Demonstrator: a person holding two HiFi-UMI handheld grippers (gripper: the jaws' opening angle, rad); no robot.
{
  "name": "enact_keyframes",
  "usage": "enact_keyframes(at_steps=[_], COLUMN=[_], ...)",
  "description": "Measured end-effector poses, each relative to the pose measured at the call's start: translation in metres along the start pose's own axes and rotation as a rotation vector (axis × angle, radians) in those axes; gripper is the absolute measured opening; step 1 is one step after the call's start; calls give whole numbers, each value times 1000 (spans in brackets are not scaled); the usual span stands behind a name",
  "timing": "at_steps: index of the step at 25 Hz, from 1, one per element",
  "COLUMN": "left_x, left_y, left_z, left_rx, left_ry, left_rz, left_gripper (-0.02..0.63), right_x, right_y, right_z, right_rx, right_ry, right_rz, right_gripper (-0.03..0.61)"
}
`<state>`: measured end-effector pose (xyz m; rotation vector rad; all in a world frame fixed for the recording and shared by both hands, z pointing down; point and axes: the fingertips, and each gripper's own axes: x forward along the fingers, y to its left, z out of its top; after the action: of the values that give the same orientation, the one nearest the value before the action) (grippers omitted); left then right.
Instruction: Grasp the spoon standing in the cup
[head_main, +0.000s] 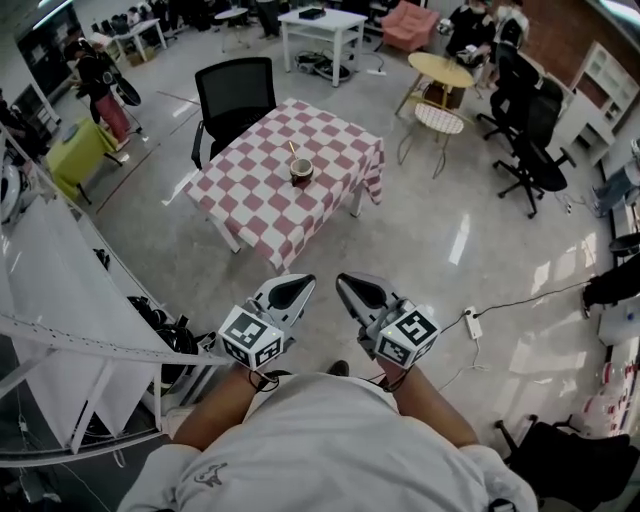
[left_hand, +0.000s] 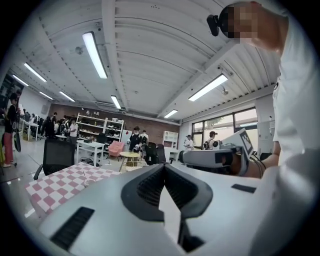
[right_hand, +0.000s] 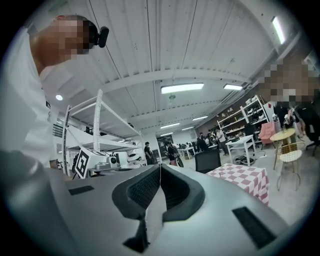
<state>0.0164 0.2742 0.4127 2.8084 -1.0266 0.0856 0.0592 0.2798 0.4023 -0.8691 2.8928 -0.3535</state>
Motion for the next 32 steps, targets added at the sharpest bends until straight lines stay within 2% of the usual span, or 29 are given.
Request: enact_keyframes(at_steps=[4,10,19,24,32], left_x=[13,27,54,59,65], left_y=[2,34,74,117,181], left_z=[4,-8,1,6,24], left_rx=[3,-37,-19,-28,-17], left_ry=[-13,6,1,-5,-8], left_rz=[28,59,33,24,-35], left_gripper=[11,11,11,11,11], right_x=[4,17,50,88,158], right_y=[-21,-50,-83,-95,-113], right_z=[-11,-12,-4,-1,16], right_rx=[-16,-14,-9,-17,-22], right_ry=[72,78,71,75,45], right_rz=[40,29,3,-1,-51], right_gripper=[32,32,32,32,32])
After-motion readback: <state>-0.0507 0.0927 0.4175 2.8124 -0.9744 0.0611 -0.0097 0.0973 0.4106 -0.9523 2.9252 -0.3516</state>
